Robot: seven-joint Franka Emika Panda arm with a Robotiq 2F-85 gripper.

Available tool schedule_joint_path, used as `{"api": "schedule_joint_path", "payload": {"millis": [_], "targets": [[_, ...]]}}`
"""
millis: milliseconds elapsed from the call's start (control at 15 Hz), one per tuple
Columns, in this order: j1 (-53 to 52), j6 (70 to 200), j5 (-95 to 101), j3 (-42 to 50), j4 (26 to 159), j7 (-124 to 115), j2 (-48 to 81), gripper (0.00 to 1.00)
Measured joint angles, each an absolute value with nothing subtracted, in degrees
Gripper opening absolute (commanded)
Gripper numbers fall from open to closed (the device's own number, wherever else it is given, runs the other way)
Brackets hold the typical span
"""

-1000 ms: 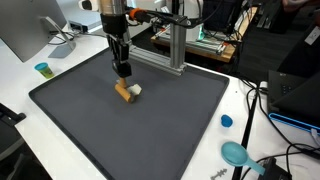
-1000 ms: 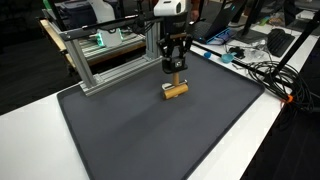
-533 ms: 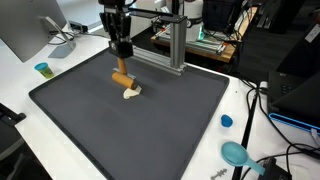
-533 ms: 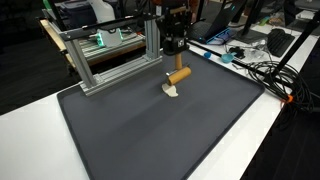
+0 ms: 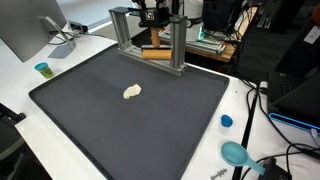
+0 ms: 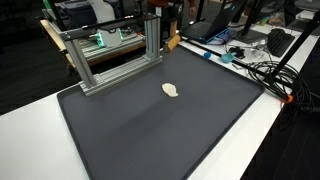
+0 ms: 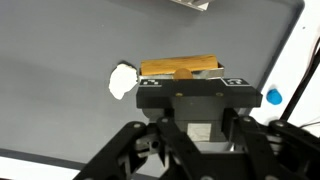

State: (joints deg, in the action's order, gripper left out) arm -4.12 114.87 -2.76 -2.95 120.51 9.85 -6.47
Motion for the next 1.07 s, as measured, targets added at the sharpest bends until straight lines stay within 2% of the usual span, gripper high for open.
{"api": "schedule_joint_path", "payload": {"millis": [67,467,533,733,1067], "targets": [[-4.3,113.5,-1.7,-3.0,119.7,12.0,-6.0,0.47],[-4.2,113.3,-1.6,-3.0,119.7,12.1,-5.4,0.47],[-4.2,113.3,-1.6,-3.0,119.7,12.1,-5.3,0.22],[-4.3,113.6,-1.6,-3.1,120.0,12.2,-5.3,0.22],[-4.7,124.3,0.2,-3.3,123.4,22.5,-4.6,0.22]]}}
